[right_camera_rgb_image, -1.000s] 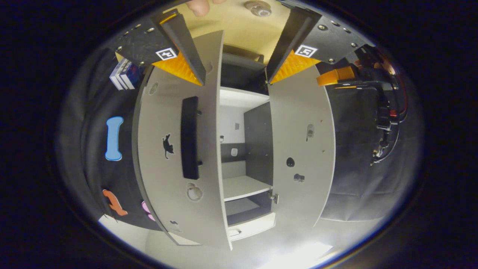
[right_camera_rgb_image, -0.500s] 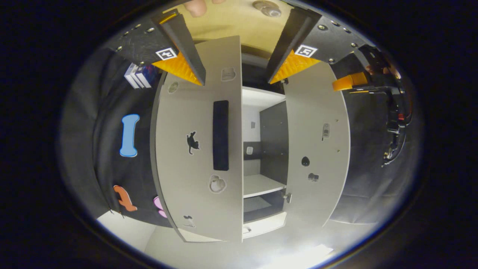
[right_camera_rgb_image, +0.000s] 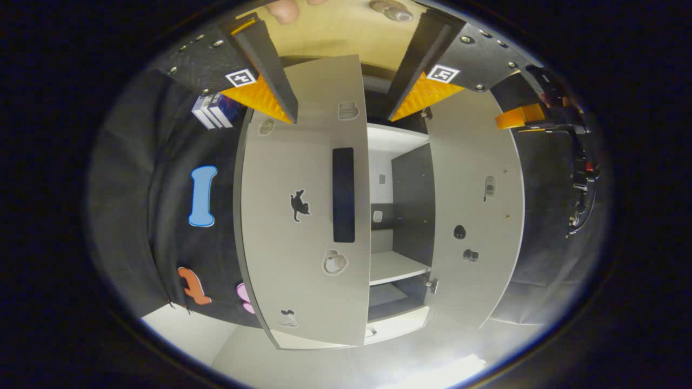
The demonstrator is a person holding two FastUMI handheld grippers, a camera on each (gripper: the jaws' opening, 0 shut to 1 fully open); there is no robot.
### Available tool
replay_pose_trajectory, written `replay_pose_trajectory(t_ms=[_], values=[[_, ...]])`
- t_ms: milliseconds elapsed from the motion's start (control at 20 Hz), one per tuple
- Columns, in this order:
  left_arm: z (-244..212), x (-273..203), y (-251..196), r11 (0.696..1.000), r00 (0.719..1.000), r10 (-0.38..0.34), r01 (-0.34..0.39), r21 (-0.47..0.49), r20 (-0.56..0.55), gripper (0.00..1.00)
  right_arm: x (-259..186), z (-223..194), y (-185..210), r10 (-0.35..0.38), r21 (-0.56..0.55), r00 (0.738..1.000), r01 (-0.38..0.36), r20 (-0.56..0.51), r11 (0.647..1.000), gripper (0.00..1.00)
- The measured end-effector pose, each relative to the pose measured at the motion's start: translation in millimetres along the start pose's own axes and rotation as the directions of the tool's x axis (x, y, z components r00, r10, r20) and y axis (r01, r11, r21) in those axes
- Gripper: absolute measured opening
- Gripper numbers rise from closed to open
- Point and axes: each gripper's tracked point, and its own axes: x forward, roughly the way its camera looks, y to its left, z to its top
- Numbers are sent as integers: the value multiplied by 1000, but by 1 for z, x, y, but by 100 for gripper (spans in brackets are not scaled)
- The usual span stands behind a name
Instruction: Grasp the bottle in the cabinet with the left hand and place it on the coaster, then close the right door with the right hand and the left door with the left hand.
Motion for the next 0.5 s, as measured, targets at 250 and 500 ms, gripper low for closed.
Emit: replay_pose_trajectory(t_ms=[250,500], values=[[4,10,5,1000,1000,-13,13,1,2,98,3,-3,5,-11,-3,1000,11,-1,1000,94],[8,13,6,1000,1000,-26,26,2,8,97,7,-6,6,-19,0,1000,19,-6,1000,99]])
